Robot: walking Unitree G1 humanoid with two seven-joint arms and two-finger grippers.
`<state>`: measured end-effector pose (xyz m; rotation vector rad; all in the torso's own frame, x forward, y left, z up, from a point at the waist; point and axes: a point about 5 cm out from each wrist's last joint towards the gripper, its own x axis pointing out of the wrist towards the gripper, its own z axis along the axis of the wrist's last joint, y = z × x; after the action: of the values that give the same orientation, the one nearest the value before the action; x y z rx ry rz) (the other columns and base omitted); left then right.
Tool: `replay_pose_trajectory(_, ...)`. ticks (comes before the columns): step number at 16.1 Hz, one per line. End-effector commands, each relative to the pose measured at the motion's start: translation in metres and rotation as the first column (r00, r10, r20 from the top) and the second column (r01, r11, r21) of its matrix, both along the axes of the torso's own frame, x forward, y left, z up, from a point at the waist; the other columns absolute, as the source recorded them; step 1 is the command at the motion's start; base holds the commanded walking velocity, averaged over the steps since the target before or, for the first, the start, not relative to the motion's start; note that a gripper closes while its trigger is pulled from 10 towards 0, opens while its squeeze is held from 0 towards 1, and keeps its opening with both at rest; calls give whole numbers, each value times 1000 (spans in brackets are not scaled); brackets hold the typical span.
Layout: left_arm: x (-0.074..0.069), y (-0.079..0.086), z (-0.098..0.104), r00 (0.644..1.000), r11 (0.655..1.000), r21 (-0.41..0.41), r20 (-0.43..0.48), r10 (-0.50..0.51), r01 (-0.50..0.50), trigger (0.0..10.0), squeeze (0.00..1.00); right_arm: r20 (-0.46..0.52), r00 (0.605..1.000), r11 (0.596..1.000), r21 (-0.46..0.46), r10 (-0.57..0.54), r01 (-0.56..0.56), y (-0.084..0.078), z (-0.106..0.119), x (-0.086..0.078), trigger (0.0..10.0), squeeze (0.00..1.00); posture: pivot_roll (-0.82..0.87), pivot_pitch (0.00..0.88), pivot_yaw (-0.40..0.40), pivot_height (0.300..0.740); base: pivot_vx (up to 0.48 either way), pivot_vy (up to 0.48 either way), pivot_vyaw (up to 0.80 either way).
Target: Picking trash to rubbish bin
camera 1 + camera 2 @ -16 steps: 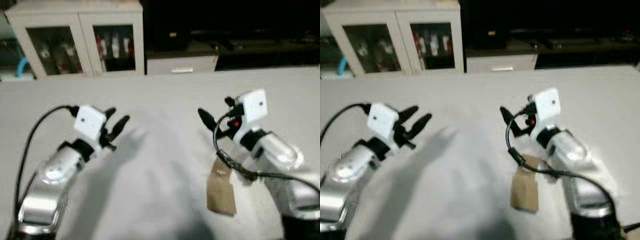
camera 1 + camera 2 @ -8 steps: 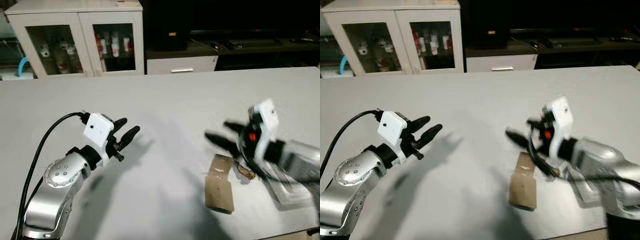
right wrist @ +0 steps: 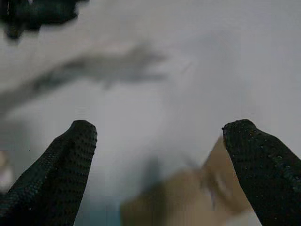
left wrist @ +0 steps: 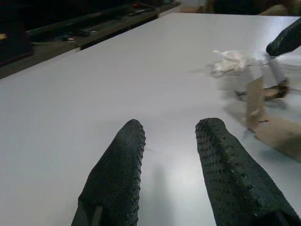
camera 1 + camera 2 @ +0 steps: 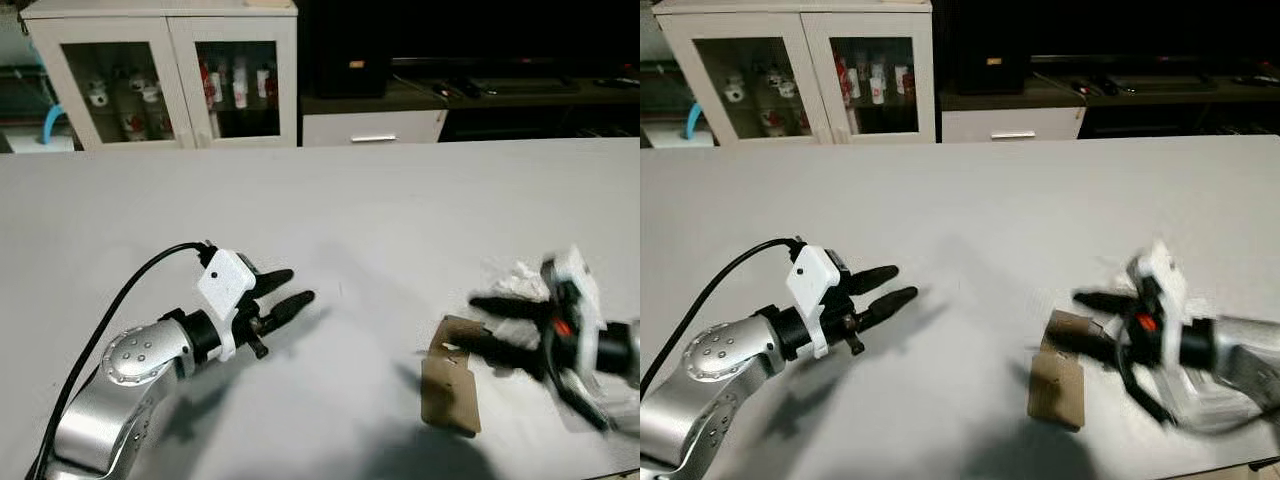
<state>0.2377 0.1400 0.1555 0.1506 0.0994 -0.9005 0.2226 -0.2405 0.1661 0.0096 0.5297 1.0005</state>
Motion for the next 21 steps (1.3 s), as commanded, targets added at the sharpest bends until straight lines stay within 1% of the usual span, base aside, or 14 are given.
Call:
replay_pose_trajectory(1,-6,-7,4,997,997,-27,-7,-76,75,10000,0,10,999,998,-37,45,-45,-1,-3,-2,10000,1000,-41,13,-41,740,0,0,0)
replay_pose_trajectory(4,-11,-11,3,990,989,-61,-43,-136,133,10000,0,91,994,987,-156,54,-39,-9,-10,3,10000,1000,-44,11,-36,740,0,0,0)
replay_pose_trajectory(6,-12,-11,3,989,988,-64,-51,-141,138,10000,0,115,993,990,-140,39,-22,-9,-10,6,10000,1000,-45,11,-34,740,0,0,0)
replay_pose_trajectory(7,-12,-11,3,987,987,-66,-58,-151,147,10000,0,111,993,987,-160,50,-31,-9,-15,5,10000,1000,-44,9,-32,740,0,0,0)
replay_pose_trajectory(8,-14,-12,3,981,982,-83,-79,-178,171,10000,0,92,993,982,-183,70,-52,-6,-24,3,10000,471,-43,9,-32,740,0,0,0)
replay_pose_trajectory(9,-16,-13,3,977,978,-93,-94,-193,185,10000,0,87,993,980,-189,80,-63,-6,-29,2,10000,173,-41,9,-31,740,0,0,0)
replay_pose_trajectory(10,-18,-13,3,971,976,-88,-113,-211,201,10000,0,76,994,978,-199,84,-67,-6,-34,1,10000,0,-40,10,-31,740,0,0,0)
replay_pose_trajectory(13,-20,-12,1,967,974,-88,-130,-221,211,10000,0,95,995,978,-210,44,-23,-6,-45,6,10000,0,-37,10,-30,740,0,0,0)
replay_pose_trajectory(16,-19,-12,2,970,976,-78,-120,-212,204,10000,0,108,994,986,-169,19,-1,0,-51,9,10000,0,-30,5,-36,740,0,0,0)
replay_pose_trajectory(17,-19,-11,2,970,976,-79,-121,-212,204,10000,0,109,994,987,-158,18,0,0,-52,10,6078,0,-29,4,-36,740,0,0,0)
replay_pose_trajectory(18,-19,-11,2,969,976,-79,-123,-213,204,10000,0,112,994,988,-152,17,0,1,-53,10,4039,0,-29,4,-36,740,0,0,0)
replay_pose_trajectory(19,-20,-11,2,969,975,-79,-124,-215,206,10000,0,118,993,989,-145,13,5,0,-53,11,1255,0,-28,3,-36,740,0,0,0)
replay_pose_trajectory(20,-20,-11,2,969,975,-78,-124,-215,207,10000,0,122,993,990,-139,6,11,0,-52,12,0,0,-28,1,-37,740,0,0,0)
replay_pose_trajectory(21,-20,-11,2,969,975,-77,-122,-215,207,10000,0,124,992,991,-132,-5,21,-2,-51,13,0,0,-28,0,-38,740,0,0,0)
